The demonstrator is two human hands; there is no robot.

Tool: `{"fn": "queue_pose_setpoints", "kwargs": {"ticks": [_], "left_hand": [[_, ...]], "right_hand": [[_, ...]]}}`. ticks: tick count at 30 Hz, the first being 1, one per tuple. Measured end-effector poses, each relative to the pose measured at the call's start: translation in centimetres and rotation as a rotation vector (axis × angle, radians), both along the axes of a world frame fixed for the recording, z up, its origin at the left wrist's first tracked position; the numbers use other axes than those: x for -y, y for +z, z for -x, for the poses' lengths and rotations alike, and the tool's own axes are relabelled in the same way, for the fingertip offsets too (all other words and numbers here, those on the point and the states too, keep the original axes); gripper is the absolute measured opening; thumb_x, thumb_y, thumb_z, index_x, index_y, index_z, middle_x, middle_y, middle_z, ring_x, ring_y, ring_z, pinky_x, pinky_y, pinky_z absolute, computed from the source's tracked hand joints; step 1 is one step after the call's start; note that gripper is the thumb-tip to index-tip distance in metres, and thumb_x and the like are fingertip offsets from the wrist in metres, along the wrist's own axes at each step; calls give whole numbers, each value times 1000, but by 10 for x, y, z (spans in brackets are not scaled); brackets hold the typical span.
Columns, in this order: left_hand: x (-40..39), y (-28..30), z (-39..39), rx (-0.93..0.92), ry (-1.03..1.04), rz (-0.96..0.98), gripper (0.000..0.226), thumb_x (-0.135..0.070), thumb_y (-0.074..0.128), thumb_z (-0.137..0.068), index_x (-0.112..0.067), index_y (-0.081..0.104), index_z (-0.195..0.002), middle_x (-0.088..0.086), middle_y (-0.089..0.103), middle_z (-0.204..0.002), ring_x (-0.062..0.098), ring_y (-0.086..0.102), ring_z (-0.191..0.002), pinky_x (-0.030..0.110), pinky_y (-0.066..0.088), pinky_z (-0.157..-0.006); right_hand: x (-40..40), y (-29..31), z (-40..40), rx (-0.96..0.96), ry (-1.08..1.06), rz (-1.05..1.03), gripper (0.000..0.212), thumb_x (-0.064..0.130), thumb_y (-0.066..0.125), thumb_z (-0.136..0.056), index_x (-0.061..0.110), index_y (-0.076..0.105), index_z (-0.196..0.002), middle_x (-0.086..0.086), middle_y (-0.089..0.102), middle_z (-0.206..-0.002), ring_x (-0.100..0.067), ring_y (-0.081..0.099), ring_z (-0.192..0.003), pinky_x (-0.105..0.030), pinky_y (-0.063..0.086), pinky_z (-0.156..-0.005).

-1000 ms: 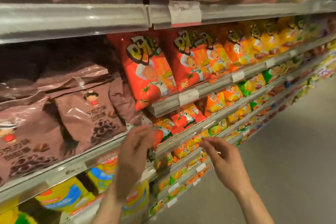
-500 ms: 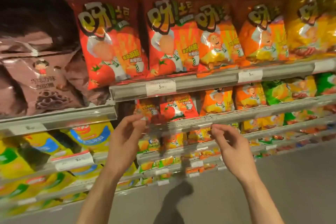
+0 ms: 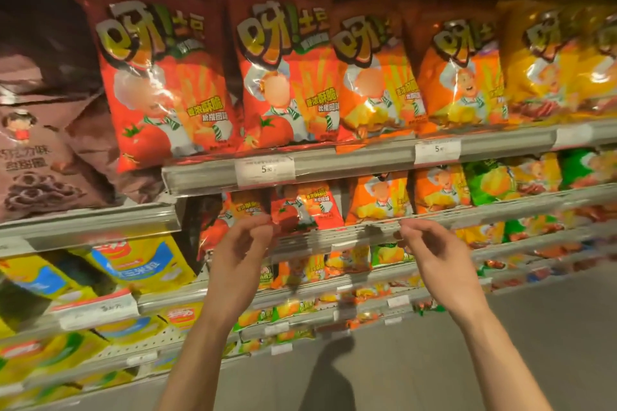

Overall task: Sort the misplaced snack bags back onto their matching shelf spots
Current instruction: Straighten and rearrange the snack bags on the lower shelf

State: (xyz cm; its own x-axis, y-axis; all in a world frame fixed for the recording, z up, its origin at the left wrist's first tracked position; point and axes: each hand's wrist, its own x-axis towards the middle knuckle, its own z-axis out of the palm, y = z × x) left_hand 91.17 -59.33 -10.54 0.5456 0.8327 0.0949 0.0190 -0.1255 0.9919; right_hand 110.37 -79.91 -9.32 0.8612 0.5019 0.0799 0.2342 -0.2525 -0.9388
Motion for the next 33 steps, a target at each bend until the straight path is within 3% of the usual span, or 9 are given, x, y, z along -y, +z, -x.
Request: {"fn": "queue_pose_setpoints", "kwargs": {"ticks": [6,10,12,16,22,25,28,33], "left_hand": [[3,-11,4,-6,72,25,16,-22,62,-99,-24,71,-112,-16,75,-104,7,71,-97,26,58,-82],[11,-25,1,-30,180,57,14,-19,62,-99,-20,70,-111,-2,78,-101,18,75,-92,35,58,-83],[18,-36,-5,-62,230,77,13,-14,60,-100,-19,69,-108,0,79,-97,18,75,-88,38,58,-82],[39,-61,-13,-171,267,72,18,-11,54,-103,-17,68,-113,1,79,-99,15,74,-90,30,60,-84],[53,-114,-14,-263,297,180,16,-10,58,-100,-21,70,-104,11,76,-97,31,71,-94,42,57,-89],[46,-150,-17,-309,272,264,14,-8,58,-100,-12,67,-110,19,75,-99,28,70,-91,43,55,-93],[34,-182,-25,-351,255,297,15,-5,58,-100,-2,65,-112,13,74,-98,22,68,-91,38,54,-94],[10,-229,-47,-460,183,272,14,-14,61,-99,-7,65,-109,12,72,-108,21,68,-107,41,53,-100]], "right_hand": [[-22,-16,-7,-12,104,14,12,24,63,-98,27,72,-104,11,76,-97,0,69,-95,-23,53,-88],[-33,-25,-22,10,230,37,19,19,57,-101,34,68,-98,16,72,-92,8,66,-89,-6,47,-74],[-35,-32,-32,0,288,35,19,13,59,-100,27,70,-96,8,71,-87,3,65,-84,-2,44,-69],[-33,-60,-47,10,359,66,10,8,63,-97,14,72,-97,4,73,-94,13,62,-81,-1,41,-71],[-29,-110,-55,-69,462,159,10,10,62,-98,14,71,-98,4,71,-89,10,61,-71,-4,42,-64],[-36,-141,-52,-67,468,225,11,9,63,-98,8,73,-101,-2,73,-94,12,63,-74,-4,44,-67],[-47,-173,-51,-129,450,258,14,-3,64,-95,-4,72,-106,-12,71,-97,15,60,-69,-1,41,-68],[-72,-222,-53,-70,477,382,14,16,61,-99,11,72,-106,-3,72,-97,5,62,-75,-5,43,-65]]}}
